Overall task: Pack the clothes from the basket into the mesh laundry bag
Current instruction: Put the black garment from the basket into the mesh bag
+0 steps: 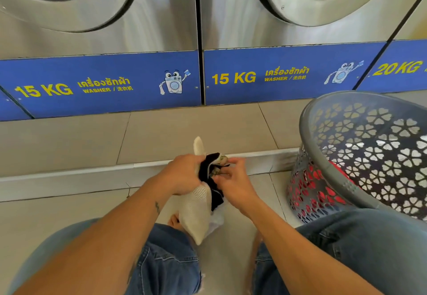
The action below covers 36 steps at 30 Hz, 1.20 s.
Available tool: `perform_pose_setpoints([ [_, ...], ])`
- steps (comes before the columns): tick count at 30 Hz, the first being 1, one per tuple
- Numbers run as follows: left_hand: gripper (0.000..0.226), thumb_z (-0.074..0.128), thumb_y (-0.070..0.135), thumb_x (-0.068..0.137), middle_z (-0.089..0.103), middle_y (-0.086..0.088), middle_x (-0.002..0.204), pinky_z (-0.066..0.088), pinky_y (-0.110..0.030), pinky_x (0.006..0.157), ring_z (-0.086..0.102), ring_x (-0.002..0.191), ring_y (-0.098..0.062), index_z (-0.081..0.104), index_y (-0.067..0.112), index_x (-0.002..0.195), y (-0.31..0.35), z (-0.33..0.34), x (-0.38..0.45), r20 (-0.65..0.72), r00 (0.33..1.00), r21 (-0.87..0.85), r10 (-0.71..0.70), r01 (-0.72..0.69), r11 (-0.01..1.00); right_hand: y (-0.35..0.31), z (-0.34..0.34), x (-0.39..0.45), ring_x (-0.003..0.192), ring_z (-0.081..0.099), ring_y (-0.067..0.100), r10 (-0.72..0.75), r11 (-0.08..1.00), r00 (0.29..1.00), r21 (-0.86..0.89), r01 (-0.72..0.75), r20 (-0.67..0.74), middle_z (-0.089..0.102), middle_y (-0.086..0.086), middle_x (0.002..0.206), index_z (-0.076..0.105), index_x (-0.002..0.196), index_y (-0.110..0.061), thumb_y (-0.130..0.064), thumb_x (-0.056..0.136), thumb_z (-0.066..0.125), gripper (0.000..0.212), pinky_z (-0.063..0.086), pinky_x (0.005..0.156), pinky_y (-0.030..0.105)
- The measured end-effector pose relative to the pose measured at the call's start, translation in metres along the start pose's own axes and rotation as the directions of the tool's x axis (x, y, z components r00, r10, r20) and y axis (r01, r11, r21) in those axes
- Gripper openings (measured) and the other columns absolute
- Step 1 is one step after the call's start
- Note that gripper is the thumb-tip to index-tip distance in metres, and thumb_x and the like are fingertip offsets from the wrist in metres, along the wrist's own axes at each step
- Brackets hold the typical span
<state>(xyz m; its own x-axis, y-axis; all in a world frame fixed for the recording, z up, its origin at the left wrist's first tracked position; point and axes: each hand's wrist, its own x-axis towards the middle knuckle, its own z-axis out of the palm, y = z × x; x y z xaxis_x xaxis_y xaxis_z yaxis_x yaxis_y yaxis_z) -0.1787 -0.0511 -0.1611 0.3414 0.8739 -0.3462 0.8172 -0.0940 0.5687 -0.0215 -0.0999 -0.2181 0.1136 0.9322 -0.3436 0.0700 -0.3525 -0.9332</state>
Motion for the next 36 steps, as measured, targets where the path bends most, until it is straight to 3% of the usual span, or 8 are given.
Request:
perform_pose_setpoints([
  [3,0.069,0.054,-0.001,0.079,0.044,-0.008,0.146,0.046,-0.028,0.085,0.051,0.121,-0.031,0.050,0.038,0.136,0.005,-0.007,0.001,-0.065,0.998,-0.084,-0.021,0.015,0.996,0.016,0.011,-0.006,0.115,0.061,0.018,-0.028,0.947,0.982,-0.311,0.086,0.186,0.067,-0.004,0.123,0.053,0.130,-0.032,-0.010,0.084,0.051,0.051,0.048,0.097,0.038],
  [7,0.071,0.045,-0.007,0.079,0.047,-0.002,0.145,0.047,-0.020,0.052,0.063,0.086,-0.018,0.057,0.042,0.129,0.013,-0.014,-0.004,-0.080,0.997,-0.251,-0.012,-0.008,0.968,0.036,0.000,-0.005,0.127,0.044,0.036,0.254,0.654,0.931,-0.756,0.034,0.261,0.056,0.004,0.134,0.050,0.129,-0.052,-0.033,0.071,0.039,0.062,0.030,0.099,0.048],
  [13,0.067,0.051,-0.006,0.079,0.055,0.008,0.133,0.047,-0.018,0.068,0.060,0.097,-0.006,0.061,0.046,0.121,0.040,-0.024,-0.010,-0.125,0.991,-0.406,0.051,-0.098,0.909,-0.011,-0.047,0.005,0.142,0.019,0.040,0.269,0.431,0.962,-0.899,-0.070,0.054,0.023,0.013,0.154,0.043,0.138,-0.041,-0.036,0.085,0.037,0.054,0.016,0.111,0.058],
  [16,0.067,0.050,-0.005,0.079,0.053,0.007,0.132,0.046,-0.024,0.078,0.055,0.106,-0.014,0.059,0.044,0.125,0.055,-0.027,-0.007,-0.163,0.985,-0.382,0.053,-0.113,0.917,-0.048,-0.079,0.000,0.147,0.010,0.042,0.238,0.320,0.971,-0.946,-0.055,0.024,0.015,0.014,0.159,0.036,0.146,-0.033,-0.036,0.086,0.040,0.061,0.014,0.113,0.065],
  [19,0.069,0.044,-0.004,0.076,0.048,-0.001,0.141,0.044,-0.033,0.093,0.050,0.119,-0.025,0.057,0.036,0.130,0.070,-0.015,0.001,-0.164,0.986,-0.258,0.017,-0.060,0.964,-0.079,-0.101,-0.013,0.139,0.037,0.035,0.272,0.335,0.951,-0.941,0.050,0.147,0.036,0.011,0.156,0.039,0.149,-0.020,-0.027,0.094,0.038,0.056,0.035,0.112,0.046],
  [23,0.062,0.045,-0.003,0.082,0.046,-0.009,0.142,0.042,-0.028,0.087,0.050,0.117,-0.028,0.054,0.029,0.134,0.093,0.018,0.014,-0.058,0.998,-0.215,0.011,-0.023,0.976,-0.122,-0.134,-0.033,0.129,0.048,0.022,0.232,0.468,0.945,-0.879,0.098,0.229,0.051,-0.001,0.142,0.046,0.144,-0.022,-0.019,0.091,0.049,0.053,0.038,0.106,0.037],
  [29,0.050,0.053,0.008,0.089,0.047,-0.010,0.141,0.039,-0.026,0.086,0.050,0.118,-0.029,0.054,0.025,0.135,0.124,0.047,0.035,-0.034,0.998,-0.256,0.054,-0.061,0.965,-0.149,-0.226,-0.044,0.109,0.064,0.023,-0.044,0.554,0.997,-0.829,0.077,0.064,0.069,0.006,0.116,0.052,0.140,-0.022,-0.008,0.091,0.050,0.051,0.048,0.089,0.031],
  [36,0.056,0.051,0.000,0.088,0.047,-0.008,0.144,0.043,-0.041,0.099,0.048,0.122,-0.031,0.054,0.031,0.135,0.148,0.061,0.054,-0.132,0.987,-0.213,0.096,-0.123,0.969,-0.082,-0.291,-0.001,0.120,0.056,0.035,0.194,0.333,0.977,-0.931,-0.146,-0.084,0.052,0.019,0.141,0.028,0.154,-0.023,-0.011,0.092,0.047,0.066,0.049,0.092,0.035],
])
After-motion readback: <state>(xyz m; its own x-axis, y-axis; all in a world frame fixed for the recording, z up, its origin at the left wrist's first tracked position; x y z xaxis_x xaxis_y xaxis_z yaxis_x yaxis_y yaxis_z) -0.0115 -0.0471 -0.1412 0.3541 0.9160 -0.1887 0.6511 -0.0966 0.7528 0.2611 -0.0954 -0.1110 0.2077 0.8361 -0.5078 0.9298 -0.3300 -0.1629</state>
